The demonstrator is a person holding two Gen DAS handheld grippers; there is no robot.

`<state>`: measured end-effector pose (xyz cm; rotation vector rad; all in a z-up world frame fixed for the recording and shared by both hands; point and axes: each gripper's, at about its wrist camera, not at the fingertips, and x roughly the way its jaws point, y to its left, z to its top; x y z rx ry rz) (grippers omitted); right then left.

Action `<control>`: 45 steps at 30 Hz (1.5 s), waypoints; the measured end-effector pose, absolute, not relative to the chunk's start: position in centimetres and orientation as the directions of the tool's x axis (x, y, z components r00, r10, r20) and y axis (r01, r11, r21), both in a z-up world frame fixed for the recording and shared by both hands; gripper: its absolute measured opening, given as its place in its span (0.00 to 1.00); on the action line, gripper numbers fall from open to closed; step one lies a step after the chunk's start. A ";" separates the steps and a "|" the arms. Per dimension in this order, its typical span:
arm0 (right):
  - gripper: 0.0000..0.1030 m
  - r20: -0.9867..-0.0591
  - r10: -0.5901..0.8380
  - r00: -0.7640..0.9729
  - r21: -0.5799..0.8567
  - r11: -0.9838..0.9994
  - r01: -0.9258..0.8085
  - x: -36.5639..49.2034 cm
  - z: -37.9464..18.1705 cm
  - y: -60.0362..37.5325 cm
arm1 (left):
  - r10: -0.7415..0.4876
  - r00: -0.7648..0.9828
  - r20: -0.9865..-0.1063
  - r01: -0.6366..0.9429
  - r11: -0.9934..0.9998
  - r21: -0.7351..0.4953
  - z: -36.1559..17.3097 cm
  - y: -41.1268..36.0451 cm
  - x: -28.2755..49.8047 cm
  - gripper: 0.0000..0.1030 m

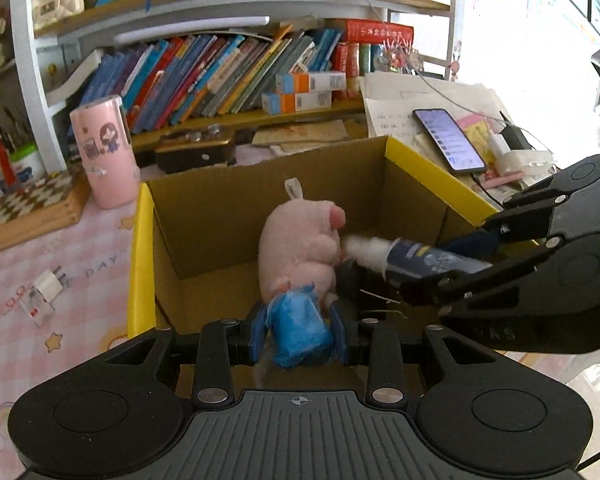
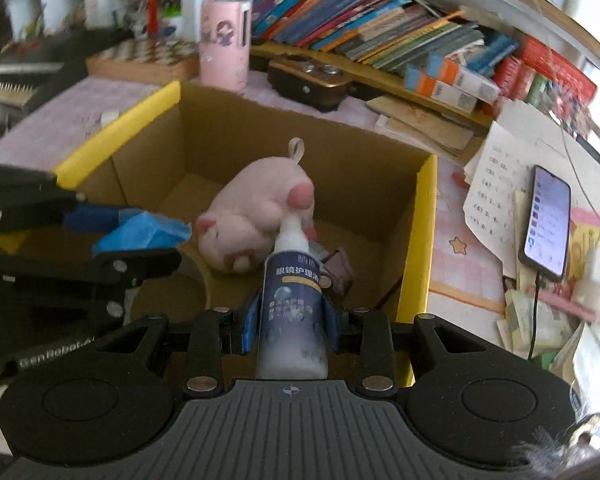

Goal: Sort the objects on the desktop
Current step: 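Lower the bottle and cloth into the yellow box and open both grippers, then lift both tools out of the box and move toward the plug and small box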

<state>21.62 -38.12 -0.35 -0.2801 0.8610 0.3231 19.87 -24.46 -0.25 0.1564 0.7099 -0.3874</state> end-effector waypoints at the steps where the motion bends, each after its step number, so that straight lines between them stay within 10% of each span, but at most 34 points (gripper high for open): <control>1: 0.30 -0.780 0.162 0.604 -0.120 0.910 -0.398 21.7 -0.4 -38.0 | -0.293 0.690 -0.662 0.396 0.918 0.006 -0.3 -24.5 19.9 0.32; 11: 0.35 -0.781 0.158 0.604 -0.132 0.903 -0.408 22.0 -0.4 -38.2 | -0.284 0.695 -0.661 0.379 0.925 0.001 -0.1 -24.3 19.8 0.44; 15: 0.43 -0.758 0.167 0.631 -0.099 0.926 -0.363 21.6 0.4 -38.9 | -0.276 0.725 -0.631 0.371 0.928 0.020 0.8 -24.2 18.8 0.68; 23: 0.53 -0.638 0.164 0.753 -0.014 0.974 -0.224 18.2 4.0 -40.8 | -0.271 0.816 -0.511 0.340 0.940 0.044 3.8 -23.0 15.8 0.83; 45: 0.59 -0.618 0.010 0.786 0.096 0.993 0.063 7.5 1.8 -39.3 | -0.200 0.811 -0.549 0.263 0.964 0.036 1.7 -14.9 9.3 0.91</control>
